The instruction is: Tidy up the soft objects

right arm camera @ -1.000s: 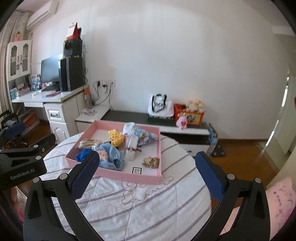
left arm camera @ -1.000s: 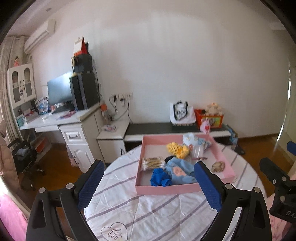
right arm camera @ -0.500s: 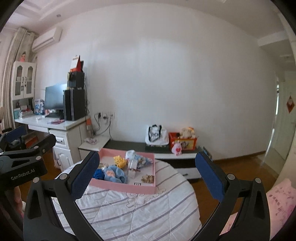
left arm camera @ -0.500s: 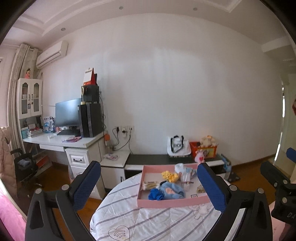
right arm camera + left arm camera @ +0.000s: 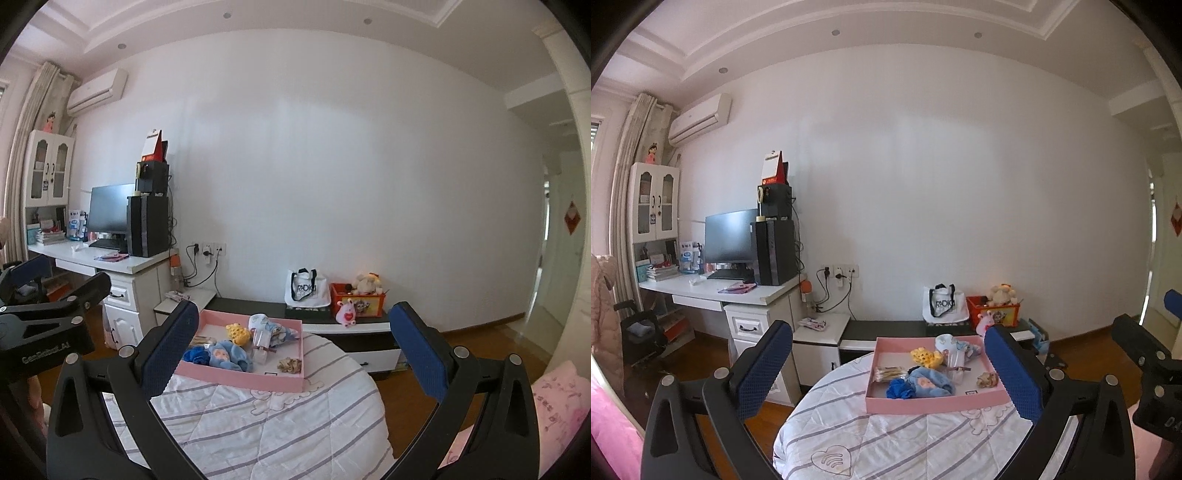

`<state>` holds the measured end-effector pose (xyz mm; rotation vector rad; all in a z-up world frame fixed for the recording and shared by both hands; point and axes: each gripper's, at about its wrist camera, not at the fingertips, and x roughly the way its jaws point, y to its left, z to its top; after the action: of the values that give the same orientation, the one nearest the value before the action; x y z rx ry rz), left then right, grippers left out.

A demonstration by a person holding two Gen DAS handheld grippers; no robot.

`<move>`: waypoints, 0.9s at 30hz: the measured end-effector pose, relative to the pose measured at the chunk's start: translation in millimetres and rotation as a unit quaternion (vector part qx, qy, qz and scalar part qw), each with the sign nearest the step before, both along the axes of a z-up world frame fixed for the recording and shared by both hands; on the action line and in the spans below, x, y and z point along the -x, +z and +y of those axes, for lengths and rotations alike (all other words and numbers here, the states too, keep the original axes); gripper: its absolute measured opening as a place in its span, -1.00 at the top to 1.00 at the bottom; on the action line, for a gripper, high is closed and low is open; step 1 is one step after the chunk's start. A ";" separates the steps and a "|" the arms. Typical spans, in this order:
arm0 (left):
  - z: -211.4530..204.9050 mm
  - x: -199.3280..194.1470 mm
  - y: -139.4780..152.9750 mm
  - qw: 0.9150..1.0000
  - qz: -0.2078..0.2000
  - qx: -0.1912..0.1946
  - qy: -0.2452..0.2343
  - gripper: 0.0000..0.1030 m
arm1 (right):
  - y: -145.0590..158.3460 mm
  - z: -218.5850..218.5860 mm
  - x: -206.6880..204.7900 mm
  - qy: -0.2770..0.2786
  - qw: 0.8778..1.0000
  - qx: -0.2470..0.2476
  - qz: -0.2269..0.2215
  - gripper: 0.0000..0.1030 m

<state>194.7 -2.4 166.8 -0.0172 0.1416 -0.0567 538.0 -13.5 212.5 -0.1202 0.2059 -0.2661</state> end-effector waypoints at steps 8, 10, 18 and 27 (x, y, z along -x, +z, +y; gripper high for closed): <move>-4.9 12.2 -5.1 1.000 -0.013 -0.008 0.003 -1.00 | 0.3 2.0 9.6 -0.002 1.000 0.006 -0.010 -1.00; -5.9 14.0 -6.4 1.000 -0.014 -0.007 0.001 -1.00 | 0.5 2.5 11.6 -0.003 1.000 0.007 -0.014 -1.00; -8.4 22.1 -8.2 1.000 -0.015 -0.005 0.001 -1.00 | -2.1 5.7 15.9 -0.009 1.000 0.017 -0.017 -1.00; -7.9 19.4 -7.7 1.000 -0.012 -0.003 0.009 -1.00 | -1.1 6.6 17.3 -0.005 1.000 0.019 -0.018 -1.00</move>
<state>175.3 -10.3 159.2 -0.0115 0.1183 -0.0380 520.7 -6.9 211.4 -0.1516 0.1661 -0.2830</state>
